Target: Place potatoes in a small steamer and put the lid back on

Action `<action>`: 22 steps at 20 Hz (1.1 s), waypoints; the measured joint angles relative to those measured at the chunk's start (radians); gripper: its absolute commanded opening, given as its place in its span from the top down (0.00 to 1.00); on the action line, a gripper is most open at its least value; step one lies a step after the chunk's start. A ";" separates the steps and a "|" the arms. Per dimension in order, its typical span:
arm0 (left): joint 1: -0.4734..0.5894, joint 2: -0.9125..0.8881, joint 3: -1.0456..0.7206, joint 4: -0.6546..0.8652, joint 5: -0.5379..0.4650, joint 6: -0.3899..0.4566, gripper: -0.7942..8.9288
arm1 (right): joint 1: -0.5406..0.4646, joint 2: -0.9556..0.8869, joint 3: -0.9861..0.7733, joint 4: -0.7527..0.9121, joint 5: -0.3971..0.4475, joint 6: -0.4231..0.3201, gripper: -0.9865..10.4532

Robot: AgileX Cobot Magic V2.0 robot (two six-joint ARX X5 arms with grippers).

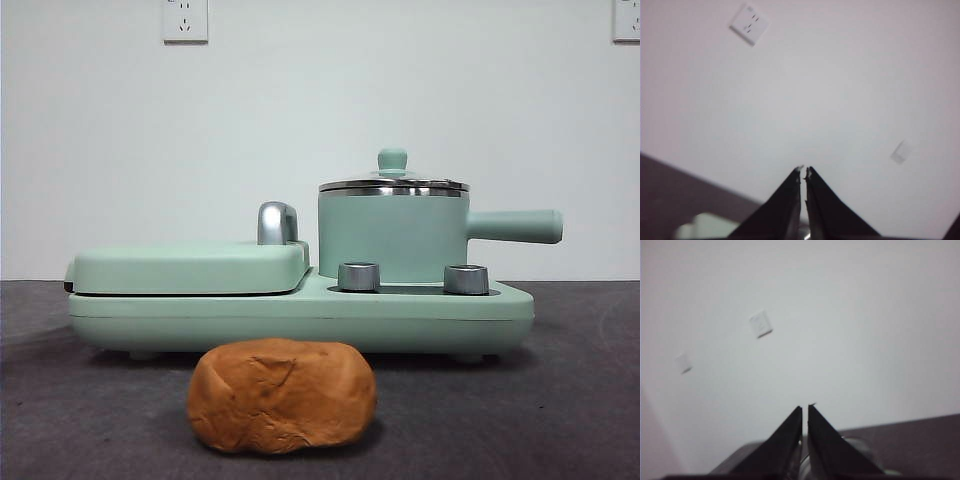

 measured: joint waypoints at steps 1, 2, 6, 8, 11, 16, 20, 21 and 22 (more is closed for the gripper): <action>0.000 0.022 0.040 -0.047 0.000 0.030 0.90 | 0.000 0.026 0.032 -0.021 -0.025 -0.010 0.90; 0.000 0.046 0.079 -0.087 0.000 0.061 0.90 | 0.000 0.053 0.063 -0.040 -0.051 -0.021 0.90; 0.000 0.171 0.238 -0.211 0.026 0.192 0.90 | 0.000 0.195 0.204 -0.140 -0.179 -0.116 0.90; 0.000 0.228 0.293 -0.251 0.068 0.246 0.90 | 0.000 0.259 0.256 -0.201 -0.240 -0.172 0.90; 0.000 0.329 0.359 -0.325 0.172 0.339 0.90 | 0.005 0.360 0.324 -0.307 -0.272 -0.272 0.90; -0.008 0.499 0.420 -0.422 0.358 0.488 0.90 | 0.050 0.477 0.357 -0.382 -0.261 -0.437 0.90; -0.044 0.605 0.457 -0.504 0.407 0.623 0.90 | 0.099 0.505 0.362 -0.433 -0.197 -0.560 0.90; -0.056 0.628 0.467 -0.525 0.408 0.663 0.90 | 0.114 0.511 0.365 -0.449 -0.174 -0.596 0.90; -0.068 0.647 0.474 -0.539 0.409 0.700 0.90 | 0.128 0.514 0.368 -0.467 -0.151 -0.631 0.90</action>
